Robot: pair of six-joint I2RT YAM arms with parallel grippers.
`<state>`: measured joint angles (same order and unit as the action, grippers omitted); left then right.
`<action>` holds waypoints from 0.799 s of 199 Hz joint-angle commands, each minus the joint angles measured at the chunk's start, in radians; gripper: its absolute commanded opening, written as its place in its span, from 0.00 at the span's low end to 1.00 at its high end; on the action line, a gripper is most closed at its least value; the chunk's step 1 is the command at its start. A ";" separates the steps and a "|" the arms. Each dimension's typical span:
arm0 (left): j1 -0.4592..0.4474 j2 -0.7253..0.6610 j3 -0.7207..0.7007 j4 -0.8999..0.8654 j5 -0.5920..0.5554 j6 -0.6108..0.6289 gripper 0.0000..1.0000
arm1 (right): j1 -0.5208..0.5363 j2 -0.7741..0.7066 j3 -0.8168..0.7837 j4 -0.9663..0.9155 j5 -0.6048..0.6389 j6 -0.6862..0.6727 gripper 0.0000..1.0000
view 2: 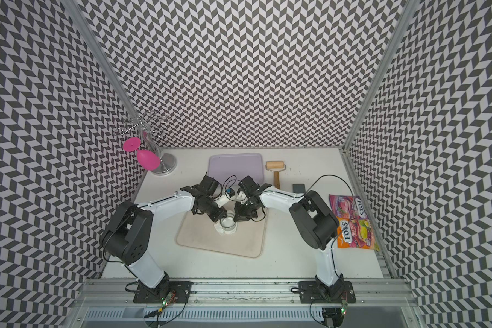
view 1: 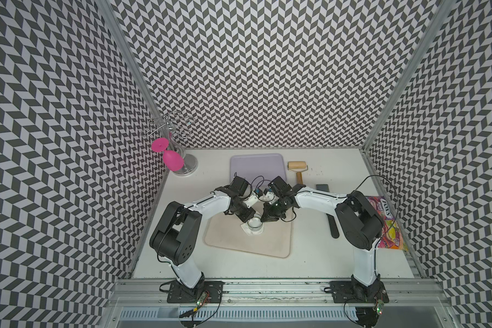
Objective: Roll out the dumpling wrappers from the dough
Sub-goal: Press the dumpling wrapper on the work surface.
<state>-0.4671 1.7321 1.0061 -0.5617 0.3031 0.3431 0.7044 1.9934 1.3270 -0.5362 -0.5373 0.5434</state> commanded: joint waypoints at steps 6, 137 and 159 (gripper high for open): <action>-0.005 0.137 -0.111 -0.084 -0.184 0.027 0.00 | 0.002 0.094 -0.058 -0.032 0.200 -0.032 0.00; 0.005 0.007 0.030 -0.156 -0.065 0.011 0.06 | 0.047 0.108 0.006 -0.100 0.281 -0.036 0.00; 0.013 -0.012 0.053 -0.168 -0.062 0.013 0.12 | 0.049 0.108 0.012 -0.099 0.279 -0.036 0.00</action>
<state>-0.4706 1.7168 1.0519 -0.6163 0.2886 0.3428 0.7452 1.9980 1.3796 -0.6022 -0.4339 0.5426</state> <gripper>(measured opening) 0.103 0.058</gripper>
